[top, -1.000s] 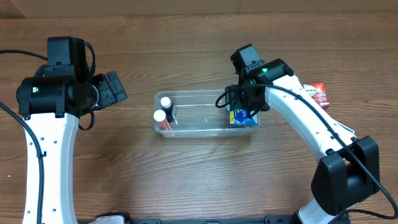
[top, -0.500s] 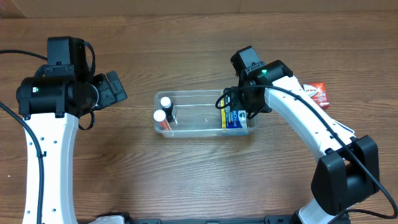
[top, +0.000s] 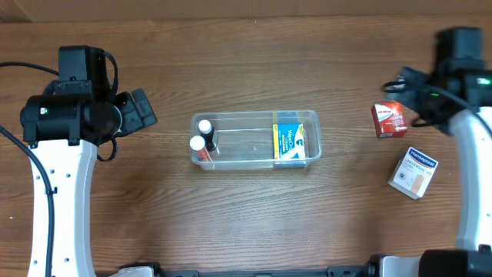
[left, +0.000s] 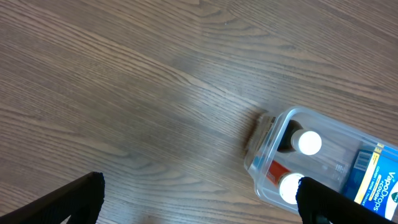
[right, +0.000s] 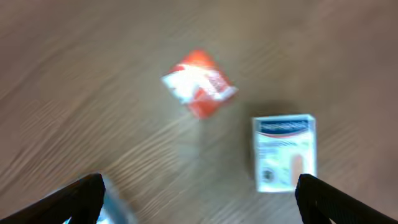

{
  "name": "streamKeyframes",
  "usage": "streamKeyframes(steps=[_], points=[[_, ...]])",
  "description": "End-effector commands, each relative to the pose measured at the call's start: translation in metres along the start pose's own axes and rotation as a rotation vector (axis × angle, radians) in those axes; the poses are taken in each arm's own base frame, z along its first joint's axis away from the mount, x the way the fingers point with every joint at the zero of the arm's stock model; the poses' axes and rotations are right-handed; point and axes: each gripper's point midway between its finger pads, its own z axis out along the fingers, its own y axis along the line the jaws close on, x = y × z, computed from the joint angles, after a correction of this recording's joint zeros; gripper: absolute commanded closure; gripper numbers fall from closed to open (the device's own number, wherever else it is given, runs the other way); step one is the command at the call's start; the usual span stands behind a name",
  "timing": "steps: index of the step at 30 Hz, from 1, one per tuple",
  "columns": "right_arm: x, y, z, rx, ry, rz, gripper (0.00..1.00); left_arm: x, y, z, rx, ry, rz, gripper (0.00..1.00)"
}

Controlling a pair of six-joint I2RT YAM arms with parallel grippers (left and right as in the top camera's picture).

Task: Pack container
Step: 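Move right gripper to the white Hansaplast box and grasp it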

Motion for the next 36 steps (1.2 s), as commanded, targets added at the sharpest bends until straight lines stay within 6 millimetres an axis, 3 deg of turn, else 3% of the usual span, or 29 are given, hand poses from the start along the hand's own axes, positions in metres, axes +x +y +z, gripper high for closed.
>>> streamKeyframes(steps=[1, 3, 6, 9, 15, 29, 36], points=[[0.015, -0.043, 0.032, 0.020, 0.117, 0.130, 0.00, 0.001, 0.002, 0.002, -0.010, 0.006, 0.017, 0.00], [0.028, -0.067, 0.064, 0.054, 0.164, 0.117, 0.00, 0.001, 0.002, 0.002, -0.010, 0.006, 0.017, 0.00], [0.044, -0.086, 0.104, 0.065, 0.189, 0.039, 0.00, 0.002, 0.002, 0.002, -0.006, 0.009, 0.017, 0.00], [0.050, -0.097, 0.126, 0.066, 0.176, 0.016, 0.00, 0.002, 0.002, 0.002, -0.006, 0.011, 0.017, 0.00], [0.063, -0.109, 0.143, 0.078, 0.184, 0.025, 0.00, 0.002, 0.002, 0.002, -0.007, 0.011, 0.017, 0.00], [0.105, -0.113, 0.199, 0.080, 0.349, 0.004, 0.01, 0.003, 0.002, 0.002, -0.007, 0.013, 0.017, 0.00], [0.103, -0.110, 0.199, 0.066, 0.343, 0.010, 0.28, 0.003, 0.002, 0.002, -0.008, 0.013, 0.017, 0.00]])
